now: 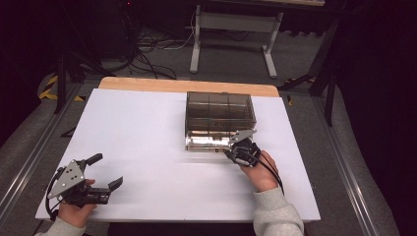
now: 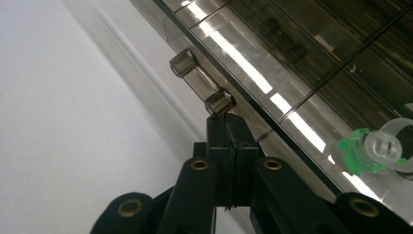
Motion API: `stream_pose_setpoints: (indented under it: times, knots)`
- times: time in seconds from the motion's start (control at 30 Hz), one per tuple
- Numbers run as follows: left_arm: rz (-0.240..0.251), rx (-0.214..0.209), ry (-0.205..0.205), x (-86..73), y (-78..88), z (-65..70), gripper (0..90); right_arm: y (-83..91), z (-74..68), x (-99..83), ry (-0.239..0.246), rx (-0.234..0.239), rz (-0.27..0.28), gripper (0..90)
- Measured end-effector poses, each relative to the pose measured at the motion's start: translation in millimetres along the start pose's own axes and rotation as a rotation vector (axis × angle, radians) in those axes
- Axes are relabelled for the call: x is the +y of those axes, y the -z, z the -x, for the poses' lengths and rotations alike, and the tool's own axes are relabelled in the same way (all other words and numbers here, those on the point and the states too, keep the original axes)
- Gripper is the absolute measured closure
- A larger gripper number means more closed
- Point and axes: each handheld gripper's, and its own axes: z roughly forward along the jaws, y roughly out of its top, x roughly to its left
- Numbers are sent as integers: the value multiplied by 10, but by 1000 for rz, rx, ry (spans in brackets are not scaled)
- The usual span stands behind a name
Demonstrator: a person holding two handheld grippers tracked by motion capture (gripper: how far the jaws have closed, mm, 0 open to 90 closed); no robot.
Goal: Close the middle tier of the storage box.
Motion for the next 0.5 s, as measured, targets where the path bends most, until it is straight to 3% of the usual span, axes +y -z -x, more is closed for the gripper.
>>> stream_pose_setpoints:
  times: [0.5]
  knots:
    - [3, 5, 6, 2, 6, 3, 1, 6, -4, 7, -6, -8, 5, 899]
